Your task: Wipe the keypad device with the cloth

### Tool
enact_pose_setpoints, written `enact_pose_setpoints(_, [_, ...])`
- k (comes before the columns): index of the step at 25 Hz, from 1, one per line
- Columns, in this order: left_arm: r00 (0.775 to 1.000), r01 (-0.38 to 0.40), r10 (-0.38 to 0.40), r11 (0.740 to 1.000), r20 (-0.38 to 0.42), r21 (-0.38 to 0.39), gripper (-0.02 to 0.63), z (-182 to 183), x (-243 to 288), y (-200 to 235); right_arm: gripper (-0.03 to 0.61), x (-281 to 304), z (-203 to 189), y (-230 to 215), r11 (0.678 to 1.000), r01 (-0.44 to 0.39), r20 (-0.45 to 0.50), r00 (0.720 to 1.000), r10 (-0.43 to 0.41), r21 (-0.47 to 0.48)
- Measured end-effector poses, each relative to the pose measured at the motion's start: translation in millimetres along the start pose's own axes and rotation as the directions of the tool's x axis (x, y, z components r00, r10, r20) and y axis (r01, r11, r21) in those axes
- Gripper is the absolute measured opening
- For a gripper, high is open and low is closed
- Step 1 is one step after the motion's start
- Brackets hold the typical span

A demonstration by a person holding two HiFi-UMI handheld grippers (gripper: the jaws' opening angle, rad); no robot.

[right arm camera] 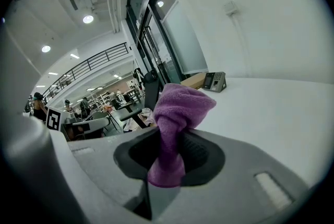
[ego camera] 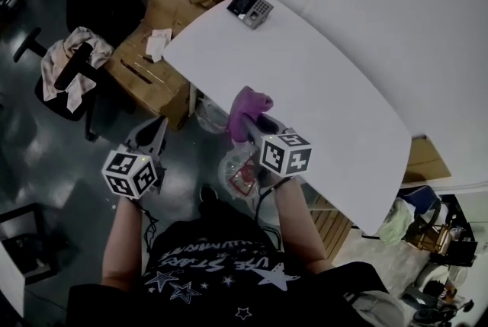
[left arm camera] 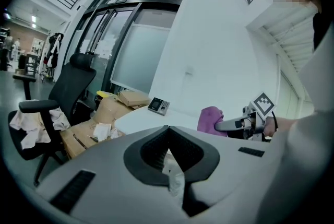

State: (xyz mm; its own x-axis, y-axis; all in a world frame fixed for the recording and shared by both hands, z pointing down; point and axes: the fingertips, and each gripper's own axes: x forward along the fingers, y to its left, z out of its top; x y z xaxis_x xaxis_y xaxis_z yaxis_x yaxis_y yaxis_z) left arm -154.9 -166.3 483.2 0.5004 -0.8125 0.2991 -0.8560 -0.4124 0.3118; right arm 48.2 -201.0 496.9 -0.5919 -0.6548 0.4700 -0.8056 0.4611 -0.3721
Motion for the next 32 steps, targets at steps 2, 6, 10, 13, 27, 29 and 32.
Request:
enact_pose_setpoints(2, [1.000, -0.013, 0.013, 1.000, 0.006, -0.006, 0.006, 7.0, 9.6, 4.3, 0.098, 4.4, 7.8, -9.7, 1.000, -0.006, 0.004, 1.000, 0.006, 0.000])
enact_pose_setpoints(6, [0.999, -0.021, 0.021, 1.000, 0.035, 0.013, 0.006, 24.2, 26.6, 5.3, 0.098, 13.7, 21.6, -27.5, 1.000, -0.001, 0.013, 1.000, 0.001, -0.003])
enact_pose_setpoints(10, [0.999, -0.011, 0.010, 1.000, 0.033, 0.028, 0.006, 31.9, 36.5, 2.6, 0.098, 22.5, 25.5, -29.3, 1.000, -0.014, 0.012, 1.000, 0.014, 0.005])
enact_pose_setpoints(13, [1.000, -0.005, 0.004, 0.999, 0.026, 0.040, 0.006, 32.6, 40.2, 5.3, 0.098, 27.4, 24.6, -28.3, 1.000, -0.013, 0.015, 1.000, 0.013, 0.012])
enact_pose_setpoints(27, [0.995, 0.103, -0.102, 0.993, -0.007, 0.050, 0.006, 54.4, 112.6, 54.2, 0.098, 73.5, 57.8, -61.9, 0.994, 0.097, 0.041, 0.994, -0.100, 0.053])
enact_pose_setpoints(29, [0.992, 0.124, -0.124, 0.991, -0.009, 0.055, 0.006, 65.8, 128.1, 64.9, 0.098, 86.0, 69.5, -66.8, 0.991, 0.117, 0.045, 0.992, -0.120, 0.058])
enact_pose_setpoints(32, [0.988, 0.153, -0.152, 0.987, -0.023, 0.052, 0.006, 76.6, 152.2, 83.8, 0.098, 104.2, 84.3, -70.9, 0.988, 0.140, 0.051, 0.988, -0.143, 0.060])
